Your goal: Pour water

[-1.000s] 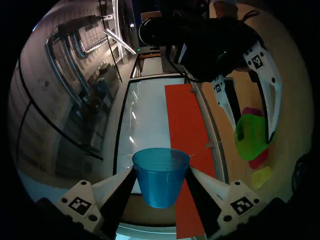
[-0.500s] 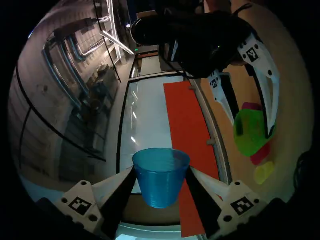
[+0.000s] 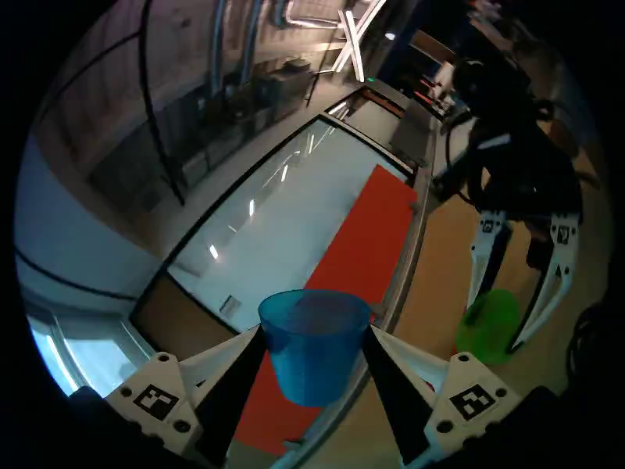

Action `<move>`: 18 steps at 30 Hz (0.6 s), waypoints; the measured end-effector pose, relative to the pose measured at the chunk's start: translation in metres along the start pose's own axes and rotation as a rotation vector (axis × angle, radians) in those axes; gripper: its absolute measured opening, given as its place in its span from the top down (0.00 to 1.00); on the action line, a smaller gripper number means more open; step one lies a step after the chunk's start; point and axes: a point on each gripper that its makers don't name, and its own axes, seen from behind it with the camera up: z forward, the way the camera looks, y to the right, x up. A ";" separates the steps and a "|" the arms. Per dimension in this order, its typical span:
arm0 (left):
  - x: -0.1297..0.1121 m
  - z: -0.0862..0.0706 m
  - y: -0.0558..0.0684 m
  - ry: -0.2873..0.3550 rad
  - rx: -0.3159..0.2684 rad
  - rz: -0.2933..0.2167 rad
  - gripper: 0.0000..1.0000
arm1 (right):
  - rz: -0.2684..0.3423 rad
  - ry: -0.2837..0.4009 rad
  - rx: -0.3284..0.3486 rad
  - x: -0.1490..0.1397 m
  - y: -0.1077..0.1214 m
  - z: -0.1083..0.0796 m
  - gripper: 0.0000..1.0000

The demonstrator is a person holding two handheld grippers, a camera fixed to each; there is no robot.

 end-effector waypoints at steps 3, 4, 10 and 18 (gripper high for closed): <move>-0.011 0.002 -0.002 -0.014 -0.009 -0.194 0.16 | 0.000 0.000 -0.003 -0.001 0.000 -0.001 0.10; -0.015 0.003 -0.002 -0.016 -0.015 -0.256 0.16 | 0.000 0.000 -0.004 -0.001 0.000 -0.002 0.10; -0.034 0.003 0.002 -0.017 -0.055 -0.584 0.16 | 0.001 -0.001 -0.005 -0.002 -0.001 -0.004 0.10; -0.052 -0.001 0.009 -0.017 -0.069 -0.691 0.16 | 0.002 -0.004 -0.011 -0.002 0.000 -0.006 0.10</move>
